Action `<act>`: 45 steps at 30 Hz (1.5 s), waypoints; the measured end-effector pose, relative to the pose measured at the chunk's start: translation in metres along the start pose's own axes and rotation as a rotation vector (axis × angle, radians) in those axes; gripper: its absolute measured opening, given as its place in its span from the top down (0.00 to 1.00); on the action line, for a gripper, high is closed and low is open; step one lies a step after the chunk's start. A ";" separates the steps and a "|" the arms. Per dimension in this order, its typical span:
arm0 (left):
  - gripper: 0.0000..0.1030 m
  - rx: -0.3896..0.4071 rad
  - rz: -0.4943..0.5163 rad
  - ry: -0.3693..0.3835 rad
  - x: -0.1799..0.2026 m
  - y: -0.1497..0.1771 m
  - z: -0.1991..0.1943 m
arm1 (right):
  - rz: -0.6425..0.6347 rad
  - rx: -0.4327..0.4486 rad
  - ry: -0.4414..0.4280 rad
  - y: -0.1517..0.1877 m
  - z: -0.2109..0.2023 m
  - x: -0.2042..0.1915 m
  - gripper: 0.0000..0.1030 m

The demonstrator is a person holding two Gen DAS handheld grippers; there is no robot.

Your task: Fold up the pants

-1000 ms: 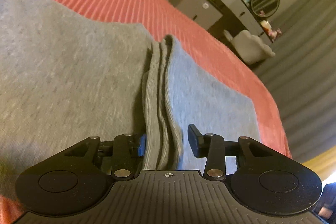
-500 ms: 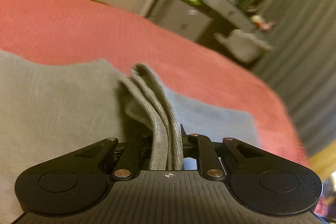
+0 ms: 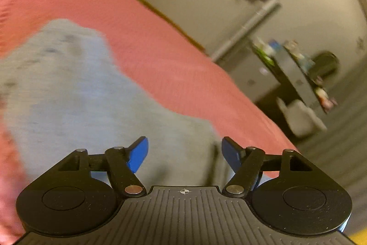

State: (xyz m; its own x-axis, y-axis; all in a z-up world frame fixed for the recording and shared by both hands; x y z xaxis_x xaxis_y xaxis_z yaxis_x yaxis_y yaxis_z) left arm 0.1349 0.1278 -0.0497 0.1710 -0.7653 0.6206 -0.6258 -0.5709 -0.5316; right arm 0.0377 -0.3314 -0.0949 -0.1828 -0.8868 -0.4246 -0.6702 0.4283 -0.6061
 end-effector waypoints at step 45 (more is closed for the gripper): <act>0.30 0.133 -0.514 -0.048 -0.189 -0.014 -0.030 | 0.027 0.007 -0.043 0.000 0.003 -0.002 0.04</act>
State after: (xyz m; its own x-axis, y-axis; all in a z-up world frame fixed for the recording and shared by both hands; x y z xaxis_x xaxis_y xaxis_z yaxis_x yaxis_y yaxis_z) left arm 0.0884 0.2893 -0.1428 0.4668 -0.3883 0.7946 -0.3510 -0.9060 -0.2365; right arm 0.0401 -0.3296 -0.0957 -0.1700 -0.8665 -0.4693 -0.6606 0.4536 -0.5982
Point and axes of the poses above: each gripper's, at about its wrist camera, not at the fingertips, and z roughly the way its jaws point, x to its right, y to its underside, the point moved 7 cm from there along z, roughly the way its jaws point, and after that the axes turned 1 degree about y, right-handed, at the moved point
